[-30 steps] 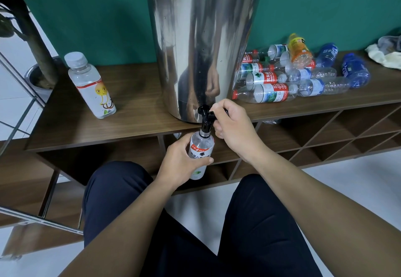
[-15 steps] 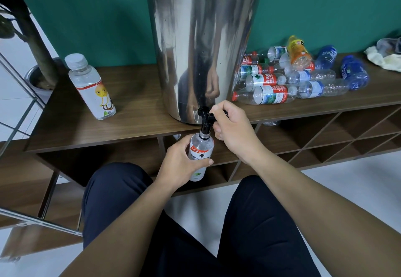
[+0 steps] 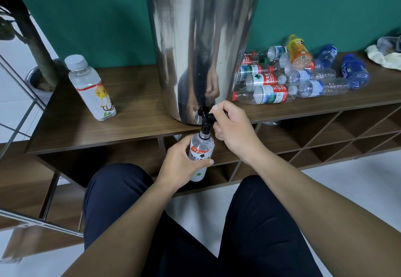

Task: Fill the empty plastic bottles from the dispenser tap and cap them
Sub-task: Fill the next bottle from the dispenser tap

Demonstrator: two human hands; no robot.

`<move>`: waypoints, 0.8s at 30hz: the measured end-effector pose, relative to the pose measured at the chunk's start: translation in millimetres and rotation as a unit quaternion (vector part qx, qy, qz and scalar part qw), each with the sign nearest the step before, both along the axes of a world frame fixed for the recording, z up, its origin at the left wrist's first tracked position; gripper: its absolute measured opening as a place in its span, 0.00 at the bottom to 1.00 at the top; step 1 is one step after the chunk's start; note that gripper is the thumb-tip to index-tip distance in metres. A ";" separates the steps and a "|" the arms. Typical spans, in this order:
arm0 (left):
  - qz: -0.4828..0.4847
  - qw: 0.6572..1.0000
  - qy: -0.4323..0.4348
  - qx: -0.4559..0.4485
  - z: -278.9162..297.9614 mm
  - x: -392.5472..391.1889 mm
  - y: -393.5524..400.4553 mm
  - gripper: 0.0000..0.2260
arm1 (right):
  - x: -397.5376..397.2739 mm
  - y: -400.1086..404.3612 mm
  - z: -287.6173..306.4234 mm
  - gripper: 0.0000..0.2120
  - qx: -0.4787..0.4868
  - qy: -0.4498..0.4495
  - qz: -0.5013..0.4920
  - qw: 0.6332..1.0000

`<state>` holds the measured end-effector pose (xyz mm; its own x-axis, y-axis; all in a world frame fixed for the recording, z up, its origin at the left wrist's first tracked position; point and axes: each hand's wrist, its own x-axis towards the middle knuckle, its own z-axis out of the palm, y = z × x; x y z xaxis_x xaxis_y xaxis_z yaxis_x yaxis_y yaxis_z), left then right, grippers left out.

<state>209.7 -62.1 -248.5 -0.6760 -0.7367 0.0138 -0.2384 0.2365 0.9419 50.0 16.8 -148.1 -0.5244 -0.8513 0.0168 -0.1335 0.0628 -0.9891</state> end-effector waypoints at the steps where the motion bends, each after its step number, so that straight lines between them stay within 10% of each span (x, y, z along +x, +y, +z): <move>1: -0.001 1.000 0.001 0.001 -0.1 -0.1 0.1 0.32 | 0.2 0.1 0.3 0.13 -0.001 -0.002 0.001 1.000; 24: -0.005 1.000 -0.015 0.003 1.0 -0.6 0.7 0.32 | -1.7 -0.3 -1.8 0.12 0.004 0.027 -0.003 1.000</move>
<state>209.1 -61.5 -247.5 -0.6838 -0.7296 -0.0110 -0.2644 0.2338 0.9356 48.3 16.5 -149.8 -0.5284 -0.8481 0.0381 -0.1859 0.0718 -0.9800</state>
